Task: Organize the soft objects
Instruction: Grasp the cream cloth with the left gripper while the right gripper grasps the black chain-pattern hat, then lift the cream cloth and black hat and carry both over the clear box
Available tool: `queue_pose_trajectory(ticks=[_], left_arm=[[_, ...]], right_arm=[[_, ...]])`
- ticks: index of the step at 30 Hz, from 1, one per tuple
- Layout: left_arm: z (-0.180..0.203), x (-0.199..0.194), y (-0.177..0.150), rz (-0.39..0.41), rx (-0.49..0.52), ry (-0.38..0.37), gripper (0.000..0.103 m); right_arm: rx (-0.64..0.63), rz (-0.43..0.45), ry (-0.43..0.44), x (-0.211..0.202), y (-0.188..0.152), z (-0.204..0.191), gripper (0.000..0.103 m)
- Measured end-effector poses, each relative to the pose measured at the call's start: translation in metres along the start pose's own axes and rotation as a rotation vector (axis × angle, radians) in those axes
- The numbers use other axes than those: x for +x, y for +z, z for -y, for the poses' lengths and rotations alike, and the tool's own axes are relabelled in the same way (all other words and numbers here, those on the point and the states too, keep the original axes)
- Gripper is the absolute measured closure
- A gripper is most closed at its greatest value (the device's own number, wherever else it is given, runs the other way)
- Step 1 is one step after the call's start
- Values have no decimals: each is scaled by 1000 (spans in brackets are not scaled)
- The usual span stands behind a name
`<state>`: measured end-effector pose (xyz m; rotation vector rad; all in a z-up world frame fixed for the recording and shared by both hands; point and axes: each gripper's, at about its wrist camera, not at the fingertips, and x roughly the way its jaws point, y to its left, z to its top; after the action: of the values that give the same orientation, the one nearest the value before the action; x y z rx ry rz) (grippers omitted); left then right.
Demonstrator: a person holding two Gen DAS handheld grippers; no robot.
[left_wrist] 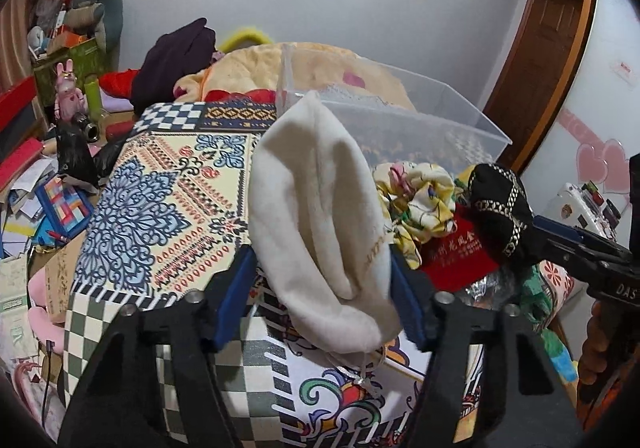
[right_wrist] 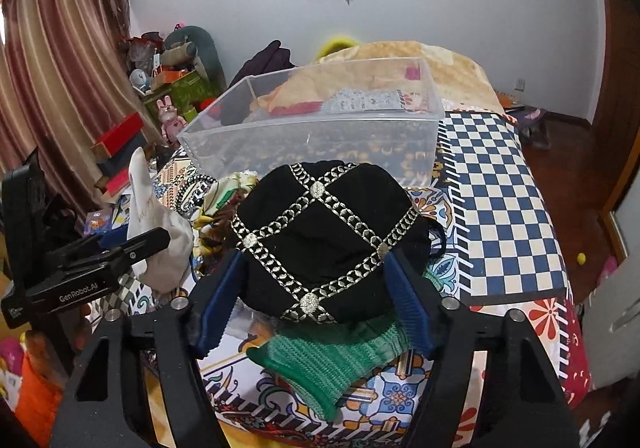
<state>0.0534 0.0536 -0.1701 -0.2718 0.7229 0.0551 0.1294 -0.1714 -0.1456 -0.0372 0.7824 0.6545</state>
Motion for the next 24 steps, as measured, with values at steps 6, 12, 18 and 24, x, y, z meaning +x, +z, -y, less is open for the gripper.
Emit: queue_pose_trajectory(ticks=[6,12,18,24], left_arm=[[1,4,-3,-21,5,-16,67],[2,-5,-2,-11,8,-22,77],[6,-26,5,38,28,-21,79],[16,-48,23,110,56,-34,79]], right_arm=[[-5,-6,-12,1,-1,1,58],[6,26,-17,-7,6,6,71],[14,74,-13,-23,11,11,74],[4,127,-6,-36,18,8,75]])
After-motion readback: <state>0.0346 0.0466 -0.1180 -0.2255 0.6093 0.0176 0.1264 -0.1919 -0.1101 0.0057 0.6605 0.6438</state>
